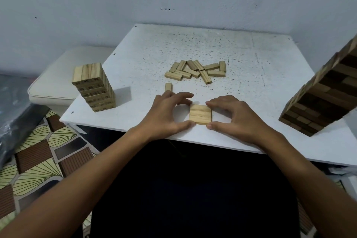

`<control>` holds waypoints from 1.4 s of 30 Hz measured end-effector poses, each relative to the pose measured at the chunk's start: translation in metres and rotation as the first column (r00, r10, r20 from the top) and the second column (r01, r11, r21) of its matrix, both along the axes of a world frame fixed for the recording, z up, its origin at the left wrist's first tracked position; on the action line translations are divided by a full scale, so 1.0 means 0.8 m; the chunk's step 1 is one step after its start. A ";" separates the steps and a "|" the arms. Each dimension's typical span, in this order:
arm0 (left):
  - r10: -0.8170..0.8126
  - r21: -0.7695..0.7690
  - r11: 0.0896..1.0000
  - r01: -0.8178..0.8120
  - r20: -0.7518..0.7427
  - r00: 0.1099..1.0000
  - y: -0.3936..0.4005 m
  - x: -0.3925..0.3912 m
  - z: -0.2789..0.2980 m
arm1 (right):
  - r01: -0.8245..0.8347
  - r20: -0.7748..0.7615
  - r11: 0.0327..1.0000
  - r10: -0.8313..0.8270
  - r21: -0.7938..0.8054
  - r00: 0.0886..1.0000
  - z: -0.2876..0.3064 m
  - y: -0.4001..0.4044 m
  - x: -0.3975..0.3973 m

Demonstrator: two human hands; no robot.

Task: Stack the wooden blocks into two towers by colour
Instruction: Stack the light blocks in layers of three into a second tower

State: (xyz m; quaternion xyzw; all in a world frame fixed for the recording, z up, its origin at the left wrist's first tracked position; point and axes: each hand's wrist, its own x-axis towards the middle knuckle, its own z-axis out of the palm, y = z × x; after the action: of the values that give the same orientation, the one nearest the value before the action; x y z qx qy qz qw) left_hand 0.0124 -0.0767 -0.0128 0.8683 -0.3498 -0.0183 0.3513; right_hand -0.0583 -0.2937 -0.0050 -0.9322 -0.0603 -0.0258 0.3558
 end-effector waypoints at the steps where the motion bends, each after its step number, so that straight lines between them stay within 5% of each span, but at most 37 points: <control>1: 0.000 0.003 1.000 0.000 0.000 1.000 0.000 0.001 -0.001 | 0.005 -0.002 1.000 -0.005 0.001 1.000 -0.001 0.000 0.000; 14: -0.048 -0.007 0.999 0.048 -0.009 0.999 -0.002 0.015 0.009 | -0.046 0.105 0.998 0.040 0.051 0.994 -0.004 0.000 0.004; 22: -0.003 -0.071 0.997 0.013 0.140 0.990 0.025 0.041 0.073 | -0.064 0.344 0.990 0.019 0.122 0.939 0.037 0.026 0.040; 33: 0.136 -0.027 0.991 -0.134 0.297 0.945 0.138 0.070 0.147 | -0.269 0.433 0.945 0.166 0.188 0.886 0.088 0.129 0.125; 42: 0.299 -0.210 0.936 -0.281 0.062 0.952 0.223 0.079 0.139 | -0.414 0.355 0.895 0.337 0.168 0.872 0.105 0.209 0.181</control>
State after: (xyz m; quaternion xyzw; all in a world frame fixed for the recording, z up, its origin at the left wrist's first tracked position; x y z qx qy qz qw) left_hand 0.0760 0.1018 0.0982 0.8708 -0.2338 0.1093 0.4186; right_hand 0.0863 -0.1265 0.0788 -0.8362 -0.2942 -0.1121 0.4492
